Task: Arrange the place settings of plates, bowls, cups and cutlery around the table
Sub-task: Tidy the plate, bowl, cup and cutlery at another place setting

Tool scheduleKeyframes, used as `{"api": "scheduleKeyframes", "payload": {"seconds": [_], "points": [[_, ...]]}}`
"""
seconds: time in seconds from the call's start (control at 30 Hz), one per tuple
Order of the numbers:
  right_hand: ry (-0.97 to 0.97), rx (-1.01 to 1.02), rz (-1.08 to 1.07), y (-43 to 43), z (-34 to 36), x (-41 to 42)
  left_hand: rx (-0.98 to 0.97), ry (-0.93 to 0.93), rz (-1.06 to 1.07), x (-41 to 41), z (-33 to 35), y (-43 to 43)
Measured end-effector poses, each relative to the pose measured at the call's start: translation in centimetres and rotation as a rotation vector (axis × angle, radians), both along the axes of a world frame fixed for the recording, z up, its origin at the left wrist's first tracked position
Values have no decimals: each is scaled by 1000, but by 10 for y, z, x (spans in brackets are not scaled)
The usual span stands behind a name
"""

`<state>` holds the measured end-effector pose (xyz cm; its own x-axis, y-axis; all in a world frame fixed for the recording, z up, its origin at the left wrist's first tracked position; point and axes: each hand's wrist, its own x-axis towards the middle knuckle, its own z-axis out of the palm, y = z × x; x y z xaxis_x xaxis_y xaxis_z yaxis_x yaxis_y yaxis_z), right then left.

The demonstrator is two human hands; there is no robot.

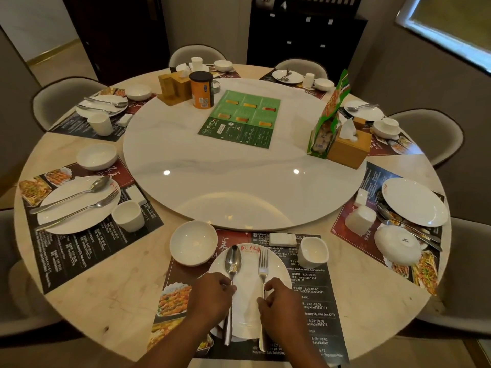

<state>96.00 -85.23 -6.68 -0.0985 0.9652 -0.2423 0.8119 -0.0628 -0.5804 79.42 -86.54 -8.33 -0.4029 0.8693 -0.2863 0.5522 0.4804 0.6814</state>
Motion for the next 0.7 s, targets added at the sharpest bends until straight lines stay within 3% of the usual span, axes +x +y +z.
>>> {"api": "scheduleKeyframes", "payload": {"seconds": [0.53,0.7], "points": [[-12,-34,-8,0,3,3,8,10,-13,0,0,-1],[5,55,-96,3,10,17,50,-13,57,-6,3,-7]]}}
